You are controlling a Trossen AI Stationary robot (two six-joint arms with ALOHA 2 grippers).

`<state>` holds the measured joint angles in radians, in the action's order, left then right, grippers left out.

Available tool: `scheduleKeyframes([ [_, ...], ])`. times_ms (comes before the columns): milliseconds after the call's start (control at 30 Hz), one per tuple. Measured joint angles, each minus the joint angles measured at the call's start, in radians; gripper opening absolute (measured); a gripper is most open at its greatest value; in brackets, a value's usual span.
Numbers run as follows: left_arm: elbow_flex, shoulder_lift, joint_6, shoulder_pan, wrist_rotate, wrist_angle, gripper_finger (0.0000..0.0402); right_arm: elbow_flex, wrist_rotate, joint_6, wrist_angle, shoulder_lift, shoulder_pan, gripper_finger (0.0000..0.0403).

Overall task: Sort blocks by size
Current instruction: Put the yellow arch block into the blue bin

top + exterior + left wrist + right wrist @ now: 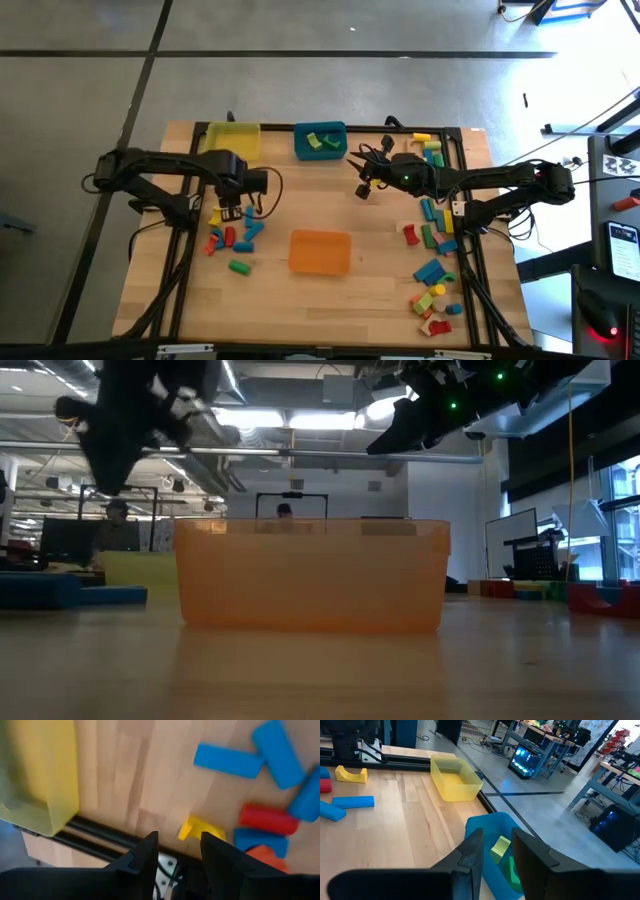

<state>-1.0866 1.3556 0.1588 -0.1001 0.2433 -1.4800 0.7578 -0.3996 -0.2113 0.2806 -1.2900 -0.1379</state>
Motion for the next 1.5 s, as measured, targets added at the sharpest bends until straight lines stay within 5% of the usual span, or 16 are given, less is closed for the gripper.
scheduleKeyframes([
  [233, 0.149, 0.0, -0.018, -0.009, -0.1, 0.057, 0.0133, 0.0, 0.0, 0.0, 0.001, 0.0, 0.0, 0.0099],
  [633, 0.247, 0.046, -0.056, -0.121, -0.149, 0.1, 0.0203, 0.0, 0.0, 0.0, 0.003, 0.0, 0.0, 0.0099],
  [1500, 0.261, 0.462, -0.182, -0.203, -0.135, 0.231, 0.0165, 0.0, 0.0, 0.0, 0.0, 0.0, 0.0, 0.0099],
])
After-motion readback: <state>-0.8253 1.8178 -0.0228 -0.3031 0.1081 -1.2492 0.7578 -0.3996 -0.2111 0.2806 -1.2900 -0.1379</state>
